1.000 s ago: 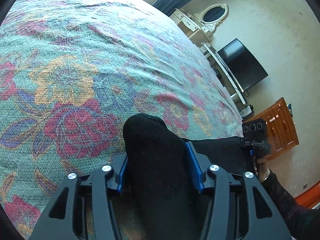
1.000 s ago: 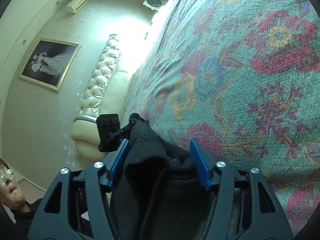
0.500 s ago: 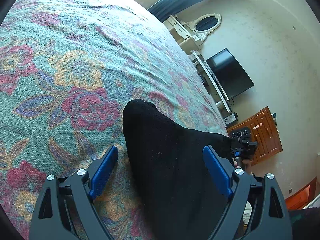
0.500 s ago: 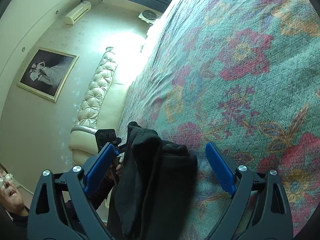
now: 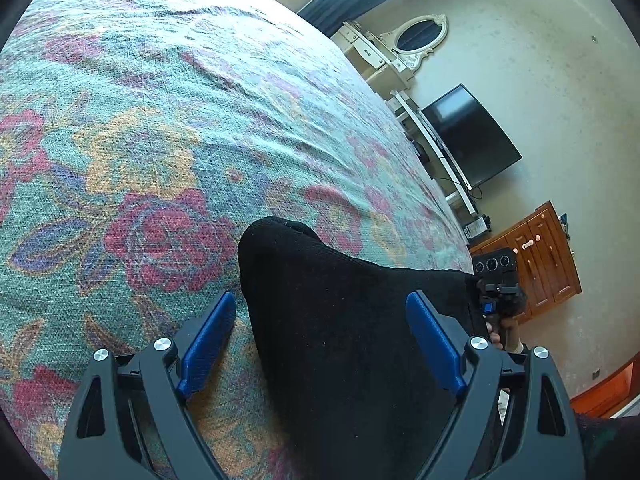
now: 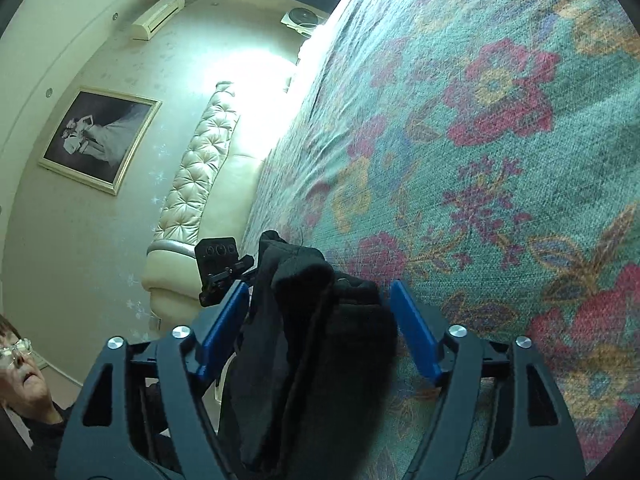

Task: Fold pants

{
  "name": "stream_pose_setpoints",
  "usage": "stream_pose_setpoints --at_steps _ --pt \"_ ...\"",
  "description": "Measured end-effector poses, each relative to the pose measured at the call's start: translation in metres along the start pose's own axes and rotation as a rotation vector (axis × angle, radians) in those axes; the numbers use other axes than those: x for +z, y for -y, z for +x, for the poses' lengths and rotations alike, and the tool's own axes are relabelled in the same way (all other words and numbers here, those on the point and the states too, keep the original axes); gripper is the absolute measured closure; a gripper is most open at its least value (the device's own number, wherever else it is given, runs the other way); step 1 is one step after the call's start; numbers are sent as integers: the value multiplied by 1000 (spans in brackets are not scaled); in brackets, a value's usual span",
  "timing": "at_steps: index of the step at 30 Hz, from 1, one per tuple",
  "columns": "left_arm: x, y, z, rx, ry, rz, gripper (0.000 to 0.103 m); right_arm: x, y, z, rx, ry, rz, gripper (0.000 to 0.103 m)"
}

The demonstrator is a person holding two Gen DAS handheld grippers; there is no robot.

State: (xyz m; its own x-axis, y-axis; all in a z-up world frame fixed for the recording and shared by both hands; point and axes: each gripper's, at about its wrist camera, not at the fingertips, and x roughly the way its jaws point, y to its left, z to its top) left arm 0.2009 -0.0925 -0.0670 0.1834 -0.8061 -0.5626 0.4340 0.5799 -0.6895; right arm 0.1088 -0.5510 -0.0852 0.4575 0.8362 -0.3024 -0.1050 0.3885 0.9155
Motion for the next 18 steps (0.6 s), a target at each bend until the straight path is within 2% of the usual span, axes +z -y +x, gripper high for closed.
stream_pose_setpoints --at_steps 5,7,12,16,18 --pt "2 5 6 4 -9 22 16 3 -8 14 -72 -56 -38 16" --pt "2 8 8 12 -8 36 15 6 -13 22 -75 -64 -65 11" --pt "4 12 13 28 -4 39 13 9 -20 43 -48 -104 -86 11" --pt "8 13 16 27 -3 24 13 8 -14 52 -76 -113 -62 47" --pt "9 14 18 41 -20 25 13 8 -6 49 -52 -99 -36 54"
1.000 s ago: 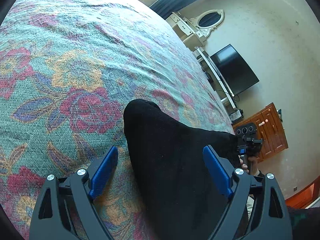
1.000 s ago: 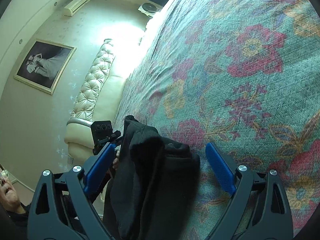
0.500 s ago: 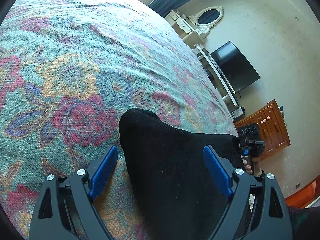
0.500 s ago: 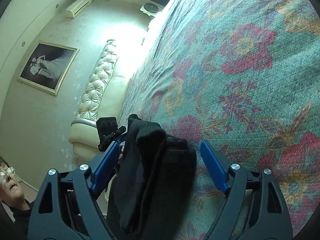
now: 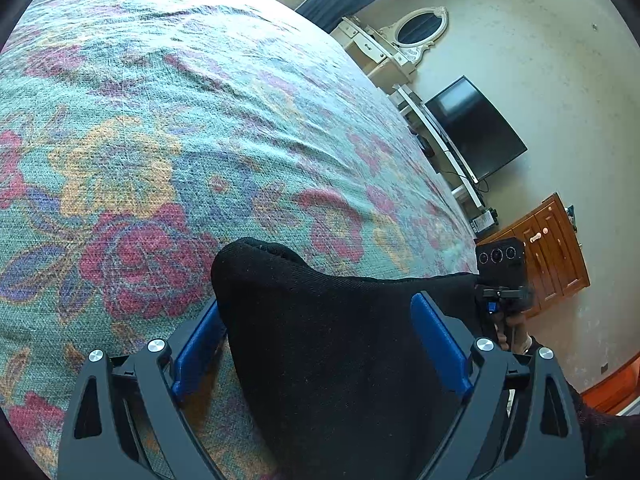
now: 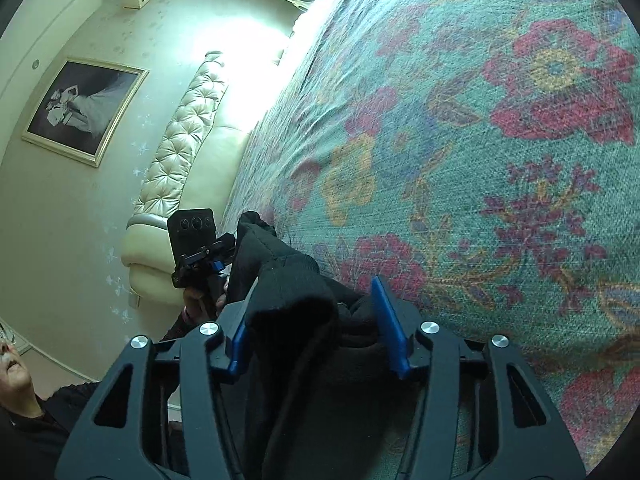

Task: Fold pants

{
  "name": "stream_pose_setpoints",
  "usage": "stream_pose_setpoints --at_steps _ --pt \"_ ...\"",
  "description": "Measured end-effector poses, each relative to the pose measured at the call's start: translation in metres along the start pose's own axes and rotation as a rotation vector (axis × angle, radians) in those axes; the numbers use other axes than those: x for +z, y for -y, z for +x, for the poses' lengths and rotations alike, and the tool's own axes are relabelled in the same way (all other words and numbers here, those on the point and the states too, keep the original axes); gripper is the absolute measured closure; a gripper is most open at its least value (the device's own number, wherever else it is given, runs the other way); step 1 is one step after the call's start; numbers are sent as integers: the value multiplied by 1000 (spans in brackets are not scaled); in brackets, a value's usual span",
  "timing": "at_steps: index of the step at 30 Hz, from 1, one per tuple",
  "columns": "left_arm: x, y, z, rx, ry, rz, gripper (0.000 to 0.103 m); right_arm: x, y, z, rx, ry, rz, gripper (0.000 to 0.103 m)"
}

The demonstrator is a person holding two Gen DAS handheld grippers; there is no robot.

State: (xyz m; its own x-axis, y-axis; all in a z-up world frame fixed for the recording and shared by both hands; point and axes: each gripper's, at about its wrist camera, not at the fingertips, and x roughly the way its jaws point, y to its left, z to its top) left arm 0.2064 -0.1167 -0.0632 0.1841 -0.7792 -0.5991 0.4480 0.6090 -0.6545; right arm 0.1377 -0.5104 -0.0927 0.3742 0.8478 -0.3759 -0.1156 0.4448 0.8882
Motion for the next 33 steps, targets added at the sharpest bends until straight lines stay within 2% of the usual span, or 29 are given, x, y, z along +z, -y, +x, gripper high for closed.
stream_pose_setpoints --at_steps 7,9,10,12,18,23,33 --pt "-4 10 5 53 -9 93 14 2 4 0 -2 2 1 58" --pt "-4 10 5 110 -3 95 36 2 4 2 -2 5 3 58" --pt "-4 9 5 118 -3 86 39 3 4 3 -2 9 5 59" --pt "-3 6 3 111 -1 67 51 3 3 4 -4 16 5 59" --pt "-7 16 2 186 21 123 65 1 1 6 -36 29 0 66" --pt "-9 26 0 235 34 167 69 -4 -7 11 -54 57 1 70" --pt "-9 34 -11 261 65 180 71 -4 -24 15 -90 79 -9 71"
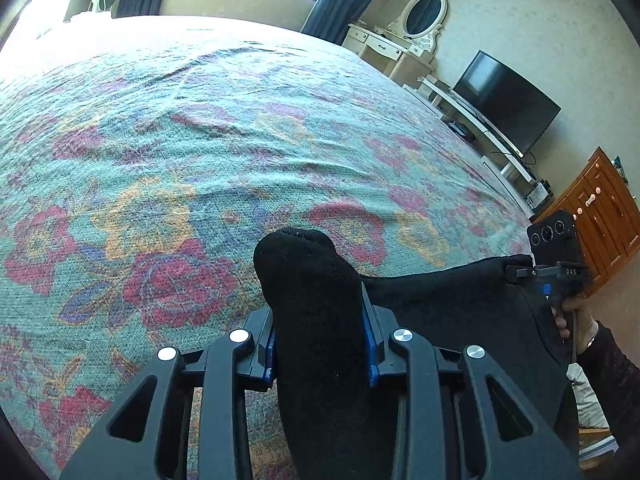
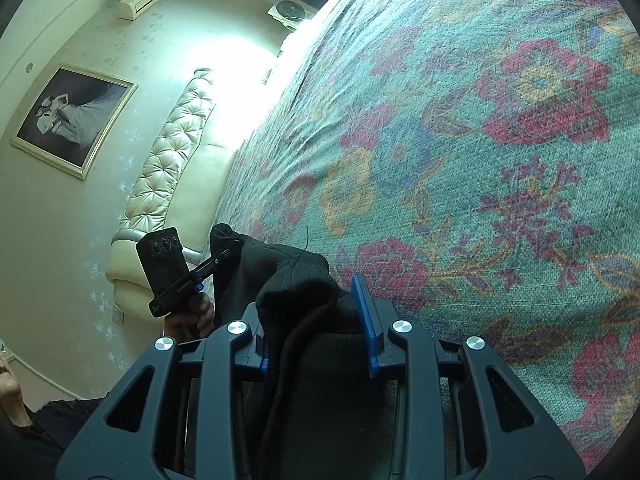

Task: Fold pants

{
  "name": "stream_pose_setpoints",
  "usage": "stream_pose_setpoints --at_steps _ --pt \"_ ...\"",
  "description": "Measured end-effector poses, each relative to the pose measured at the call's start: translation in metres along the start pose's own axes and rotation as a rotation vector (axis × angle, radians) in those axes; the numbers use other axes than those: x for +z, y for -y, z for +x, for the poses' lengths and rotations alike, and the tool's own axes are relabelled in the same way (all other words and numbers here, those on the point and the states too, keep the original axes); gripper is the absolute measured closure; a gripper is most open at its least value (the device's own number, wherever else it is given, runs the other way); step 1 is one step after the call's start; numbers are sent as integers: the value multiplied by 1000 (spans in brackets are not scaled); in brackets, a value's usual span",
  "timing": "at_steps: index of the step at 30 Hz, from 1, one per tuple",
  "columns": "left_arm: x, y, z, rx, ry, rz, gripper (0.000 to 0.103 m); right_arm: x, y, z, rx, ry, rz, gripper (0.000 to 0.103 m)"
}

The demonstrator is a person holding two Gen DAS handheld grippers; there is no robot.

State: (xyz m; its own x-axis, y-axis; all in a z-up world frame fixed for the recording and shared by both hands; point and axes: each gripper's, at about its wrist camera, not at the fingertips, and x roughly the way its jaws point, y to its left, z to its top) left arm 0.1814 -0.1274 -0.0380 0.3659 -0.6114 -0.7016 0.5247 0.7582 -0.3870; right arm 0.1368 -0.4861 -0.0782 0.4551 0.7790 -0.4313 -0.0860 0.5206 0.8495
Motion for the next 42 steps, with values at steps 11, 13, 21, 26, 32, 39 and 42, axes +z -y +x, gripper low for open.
stream_pose_setpoints --at_steps 11,13,21,26,32,39,42 --pt "3 -10 -13 0 15 -33 74 15 -14 12 -23 -13 -27 72" --pt "3 -15 -16 -5 18 -54 74 19 -17 15 -23 -20 -35 72" --pt "15 -47 -27 10 29 -118 74 37 -34 46 -9 -56 -54 73" --pt "32 -77 -30 32 18 -143 74 55 -39 74 7 -70 -41 73" --pt "53 -102 -25 67 4 -141 74 73 -37 96 23 -72 -15 73" --pt "71 -126 -16 79 6 -163 74 93 -30 113 35 -64 24 74" --pt "76 -134 -11 76 -2 -168 74 98 -25 118 40 -66 42 74"
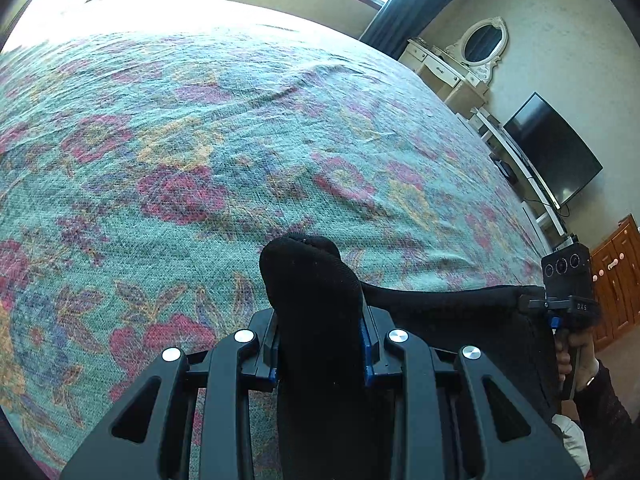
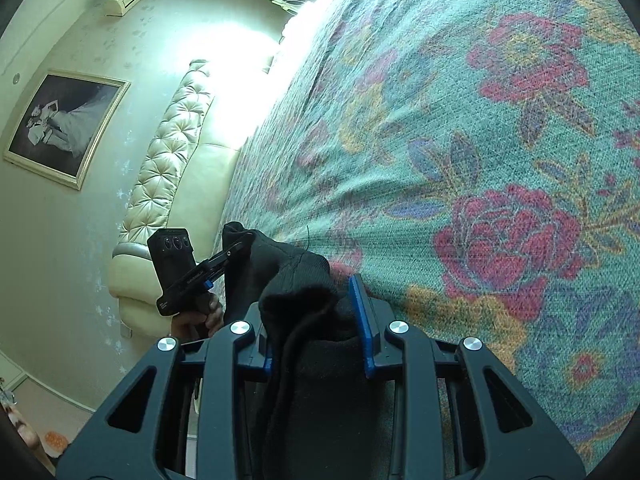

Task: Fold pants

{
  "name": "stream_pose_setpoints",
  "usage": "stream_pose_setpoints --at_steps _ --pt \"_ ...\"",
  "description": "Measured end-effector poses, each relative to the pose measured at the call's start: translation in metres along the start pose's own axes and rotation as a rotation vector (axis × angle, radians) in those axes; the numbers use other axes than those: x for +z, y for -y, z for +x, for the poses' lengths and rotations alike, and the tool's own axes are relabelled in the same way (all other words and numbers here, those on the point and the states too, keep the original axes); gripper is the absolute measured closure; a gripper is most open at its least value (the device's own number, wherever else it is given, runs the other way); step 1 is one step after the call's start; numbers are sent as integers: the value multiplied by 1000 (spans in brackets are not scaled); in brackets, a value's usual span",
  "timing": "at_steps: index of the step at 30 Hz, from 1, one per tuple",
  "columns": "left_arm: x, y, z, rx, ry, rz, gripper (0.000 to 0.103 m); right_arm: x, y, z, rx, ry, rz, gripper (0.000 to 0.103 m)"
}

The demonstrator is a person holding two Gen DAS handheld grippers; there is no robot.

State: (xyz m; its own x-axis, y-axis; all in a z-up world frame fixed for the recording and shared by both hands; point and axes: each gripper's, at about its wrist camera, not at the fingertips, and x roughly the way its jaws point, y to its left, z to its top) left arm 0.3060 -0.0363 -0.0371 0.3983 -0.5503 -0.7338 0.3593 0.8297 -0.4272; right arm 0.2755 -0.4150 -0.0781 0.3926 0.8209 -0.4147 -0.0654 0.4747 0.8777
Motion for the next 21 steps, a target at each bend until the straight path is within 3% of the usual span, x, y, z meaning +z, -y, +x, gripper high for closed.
stream_pose_setpoints --at_steps 21 --pt "-2 -21 14 -59 -14 -54 72 3 28 -1 65 15 71 74"
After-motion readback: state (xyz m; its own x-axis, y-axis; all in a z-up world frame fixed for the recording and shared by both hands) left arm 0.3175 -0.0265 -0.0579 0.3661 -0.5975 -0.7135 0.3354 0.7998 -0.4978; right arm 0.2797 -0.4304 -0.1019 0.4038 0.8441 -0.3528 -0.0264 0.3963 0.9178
